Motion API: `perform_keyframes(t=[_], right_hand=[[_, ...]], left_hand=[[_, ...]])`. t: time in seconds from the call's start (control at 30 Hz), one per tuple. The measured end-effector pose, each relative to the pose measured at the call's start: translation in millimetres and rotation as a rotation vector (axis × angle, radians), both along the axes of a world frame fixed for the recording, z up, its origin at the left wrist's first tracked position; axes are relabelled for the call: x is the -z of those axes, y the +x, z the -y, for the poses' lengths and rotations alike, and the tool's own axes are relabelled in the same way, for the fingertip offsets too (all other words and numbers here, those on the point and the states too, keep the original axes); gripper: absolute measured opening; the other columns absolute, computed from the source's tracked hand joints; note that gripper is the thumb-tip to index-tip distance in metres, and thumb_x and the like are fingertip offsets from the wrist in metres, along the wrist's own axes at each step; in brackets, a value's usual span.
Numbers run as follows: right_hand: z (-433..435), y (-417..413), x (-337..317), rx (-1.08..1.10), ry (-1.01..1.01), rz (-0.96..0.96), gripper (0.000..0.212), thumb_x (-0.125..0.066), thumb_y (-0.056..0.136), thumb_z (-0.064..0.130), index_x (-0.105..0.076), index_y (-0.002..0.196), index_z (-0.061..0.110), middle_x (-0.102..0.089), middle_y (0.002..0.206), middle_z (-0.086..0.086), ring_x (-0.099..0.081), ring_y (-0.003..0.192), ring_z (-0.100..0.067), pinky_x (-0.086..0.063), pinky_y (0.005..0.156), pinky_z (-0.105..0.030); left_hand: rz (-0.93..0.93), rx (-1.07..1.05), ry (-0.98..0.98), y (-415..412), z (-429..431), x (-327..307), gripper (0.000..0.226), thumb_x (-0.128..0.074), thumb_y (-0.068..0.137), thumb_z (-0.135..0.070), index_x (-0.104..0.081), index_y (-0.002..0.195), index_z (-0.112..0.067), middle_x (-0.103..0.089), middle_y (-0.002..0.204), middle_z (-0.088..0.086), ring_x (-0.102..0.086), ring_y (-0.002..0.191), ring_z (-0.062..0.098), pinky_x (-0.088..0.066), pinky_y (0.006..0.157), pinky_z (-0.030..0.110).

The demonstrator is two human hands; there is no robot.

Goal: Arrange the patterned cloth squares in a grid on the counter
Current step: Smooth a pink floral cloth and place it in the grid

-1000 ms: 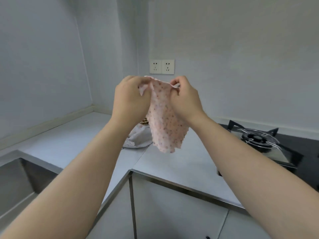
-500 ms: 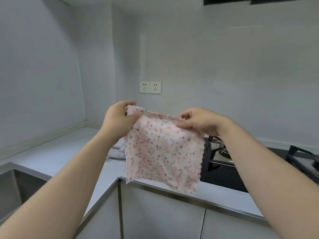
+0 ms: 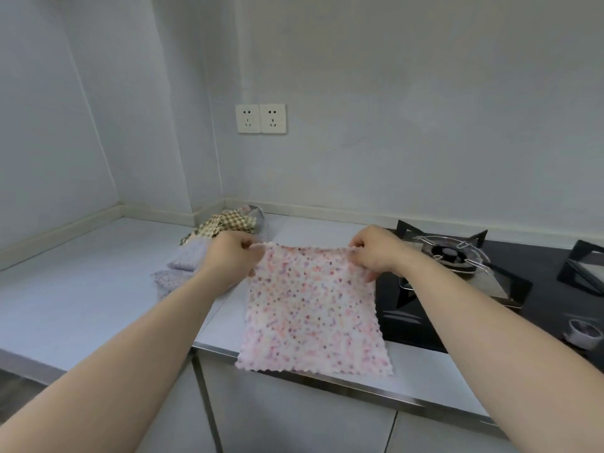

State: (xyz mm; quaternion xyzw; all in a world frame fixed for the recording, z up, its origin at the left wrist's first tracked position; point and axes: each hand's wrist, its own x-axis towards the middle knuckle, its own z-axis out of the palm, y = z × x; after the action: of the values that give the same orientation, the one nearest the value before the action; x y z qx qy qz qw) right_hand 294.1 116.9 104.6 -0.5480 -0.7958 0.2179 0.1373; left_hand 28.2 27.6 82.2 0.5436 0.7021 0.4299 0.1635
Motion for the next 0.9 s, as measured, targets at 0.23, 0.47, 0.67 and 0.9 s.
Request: perform_keyframes(t=[0.23,0.47,0.67,0.9], right_hand=[[-21.2,8.7,37.1,0.088,0.29,-0.161,0.021,-0.055,0.1,0.016,-0.074,0.109,0.016,-0.072,0.106,-0.001,-0.062,0.09,-0.012,-0.037,0.063,-0.007],[47.8,29.3,101.9,-0.12,0.344,-0.036,0.021,-0.051,0.099,0.012,-0.066,0.113,0.017,-0.066,0.113,0.004,-0.059,0.103,-0.018,-0.049,0.085,-0.034],[65.8,36.3,131.4,-0.122,0.508,-0.007,0.008,-0.056,0.089,0.017,-0.061,0.096,0.016,-0.062,0.093,0.004,-0.057,0.082,-0.019,-0.045,0.066,-0.027],[65.4,34.1,137.1,-0.093,0.61,-0.012,0.011,-0.055,0.08,0.018,-0.059,0.087,0.01,-0.061,0.09,-0.001,-0.059,0.081,-0.026,-0.052,0.059,-0.038]], left_hand=[[0.033,0.025,0.074,8.2,-31.7,13.1,0.014,-0.071,0.092,-0.02,-0.075,0.082,-0.029,-0.075,0.077,-0.008,-0.07,0.074,0.014,-0.058,0.068,0.036],[-0.096,0.219,0.039,-1.5,16.0,73.6,0.025,-0.078,0.082,-0.003,-0.073,0.083,-0.027,-0.073,0.099,-0.017,-0.07,0.087,-0.005,-0.051,0.08,0.007],[-0.247,0.318,0.101,-16.0,20.5,100.0,0.026,-0.08,0.081,-0.008,-0.068,0.084,-0.03,-0.072,0.103,-0.015,-0.07,0.091,0.001,-0.057,0.084,0.025],[-0.4,0.488,0.163,-17.7,26.0,108.8,0.007,-0.059,0.084,-0.024,-0.058,0.089,-0.028,-0.065,0.101,-0.009,-0.066,0.095,0.012,-0.055,0.082,0.03]])
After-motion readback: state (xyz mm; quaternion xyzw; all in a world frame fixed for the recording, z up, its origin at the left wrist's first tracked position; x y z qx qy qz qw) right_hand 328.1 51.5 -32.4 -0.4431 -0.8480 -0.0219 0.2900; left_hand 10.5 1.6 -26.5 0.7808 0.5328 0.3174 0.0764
